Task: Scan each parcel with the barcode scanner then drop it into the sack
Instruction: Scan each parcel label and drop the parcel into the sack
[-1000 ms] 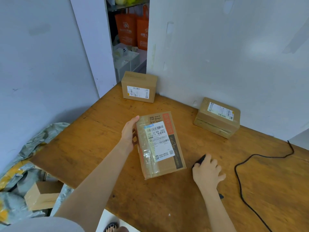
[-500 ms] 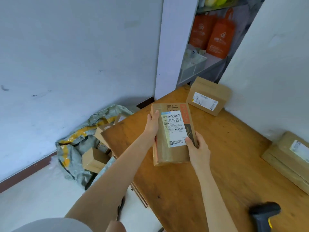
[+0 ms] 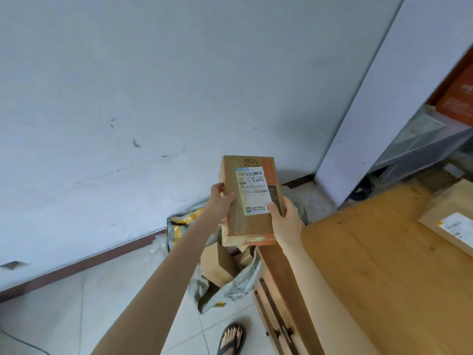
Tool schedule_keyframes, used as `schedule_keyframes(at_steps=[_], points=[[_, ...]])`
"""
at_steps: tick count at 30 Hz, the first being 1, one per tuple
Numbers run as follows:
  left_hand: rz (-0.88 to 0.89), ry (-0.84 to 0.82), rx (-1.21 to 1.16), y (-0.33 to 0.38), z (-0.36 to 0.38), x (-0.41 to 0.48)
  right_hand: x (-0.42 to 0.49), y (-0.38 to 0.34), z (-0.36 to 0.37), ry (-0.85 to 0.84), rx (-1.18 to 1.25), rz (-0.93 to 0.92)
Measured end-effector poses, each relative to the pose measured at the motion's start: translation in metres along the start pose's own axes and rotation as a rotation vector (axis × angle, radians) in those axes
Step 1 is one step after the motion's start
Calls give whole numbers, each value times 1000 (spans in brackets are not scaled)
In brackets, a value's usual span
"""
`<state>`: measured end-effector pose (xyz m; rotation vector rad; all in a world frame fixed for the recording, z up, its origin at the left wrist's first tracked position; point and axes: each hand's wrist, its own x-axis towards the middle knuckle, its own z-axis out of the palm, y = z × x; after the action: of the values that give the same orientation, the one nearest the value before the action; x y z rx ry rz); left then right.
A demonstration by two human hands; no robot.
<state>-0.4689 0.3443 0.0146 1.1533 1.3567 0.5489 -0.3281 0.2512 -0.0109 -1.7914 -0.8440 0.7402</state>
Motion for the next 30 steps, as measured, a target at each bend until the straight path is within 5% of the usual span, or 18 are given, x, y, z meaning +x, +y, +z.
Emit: schedule_keyframes(at_steps=[12, 16, 22, 30], points=[[-128, -85, 518, -41, -53, 112, 71, 22, 64, -138, -318, 169], [-79, -150, 503, -46, -42, 121, 74, 28, 54, -192, -357, 208], [23, -257, 540, -21, -9, 121, 71, 27, 23, -207, -393, 231], [110, -395, 607, 4, 99, 83, 42, 52, -83, -27, -386, 283]])
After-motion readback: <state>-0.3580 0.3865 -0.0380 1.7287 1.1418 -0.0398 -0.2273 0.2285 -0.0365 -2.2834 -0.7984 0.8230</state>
